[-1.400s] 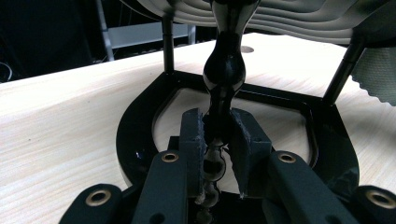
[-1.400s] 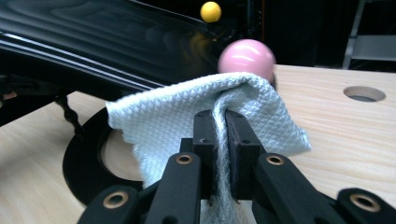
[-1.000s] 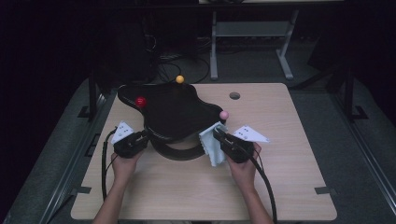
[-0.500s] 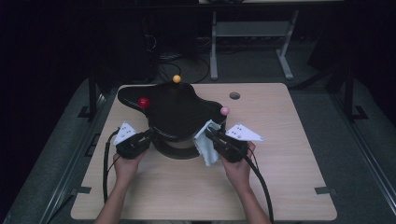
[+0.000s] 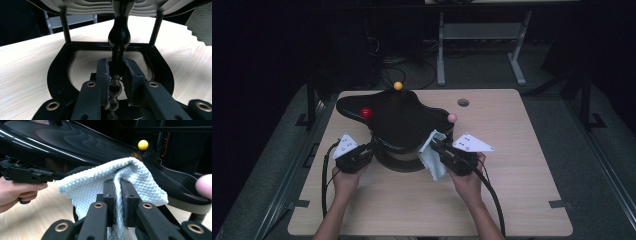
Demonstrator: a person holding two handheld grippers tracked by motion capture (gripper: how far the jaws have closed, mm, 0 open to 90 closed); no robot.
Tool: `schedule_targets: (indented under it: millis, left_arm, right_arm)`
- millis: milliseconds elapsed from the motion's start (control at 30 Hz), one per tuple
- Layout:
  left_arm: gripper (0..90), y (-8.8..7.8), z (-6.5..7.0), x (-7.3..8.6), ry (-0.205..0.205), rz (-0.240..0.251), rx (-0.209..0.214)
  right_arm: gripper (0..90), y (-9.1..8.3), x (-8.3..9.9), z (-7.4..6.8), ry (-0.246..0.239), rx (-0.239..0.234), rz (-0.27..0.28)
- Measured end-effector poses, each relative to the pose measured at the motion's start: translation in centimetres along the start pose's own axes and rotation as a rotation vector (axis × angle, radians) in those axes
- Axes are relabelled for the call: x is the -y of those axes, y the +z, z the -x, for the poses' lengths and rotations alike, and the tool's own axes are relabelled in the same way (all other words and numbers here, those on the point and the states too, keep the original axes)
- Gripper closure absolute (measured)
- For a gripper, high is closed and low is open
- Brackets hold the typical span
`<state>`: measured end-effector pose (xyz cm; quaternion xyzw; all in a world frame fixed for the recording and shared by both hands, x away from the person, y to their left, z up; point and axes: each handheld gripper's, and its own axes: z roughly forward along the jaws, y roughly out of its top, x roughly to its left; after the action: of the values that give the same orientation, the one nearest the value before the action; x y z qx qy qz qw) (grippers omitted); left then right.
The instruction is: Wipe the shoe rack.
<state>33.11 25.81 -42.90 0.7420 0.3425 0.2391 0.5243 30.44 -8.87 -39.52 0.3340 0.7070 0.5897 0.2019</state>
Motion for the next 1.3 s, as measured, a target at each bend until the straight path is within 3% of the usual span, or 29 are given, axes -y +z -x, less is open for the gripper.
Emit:
schedule_targets:
  millis: [467, 967, 1133, 1300]
  left_arm:
    - [75.8, 0.1, 0.1, 0.0, 0.001, 0.007, 0.004]
    - [75.8, -0.1, 0.3, 0.1, 0.000, 0.009, 0.005]
    - [75.8, -0.6, 0.7, 0.4, 0.002, 0.013, 0.017]
    - [75.6, -0.9, 0.9, 0.4, 0.010, 0.008, 0.019]
  right_arm:
    - [83.2, -0.4, -0.3, -1.1, -0.013, -0.051, 0.019]
    - [83.2, -0.7, -0.3, -1.3, -0.022, -0.066, 0.018]
    - [83.2, -1.1, -0.1, -1.0, -0.016, -0.080, 0.024]
    - [83.2, -1.0, -0.1, 0.1, 0.004, -0.054, 0.011]
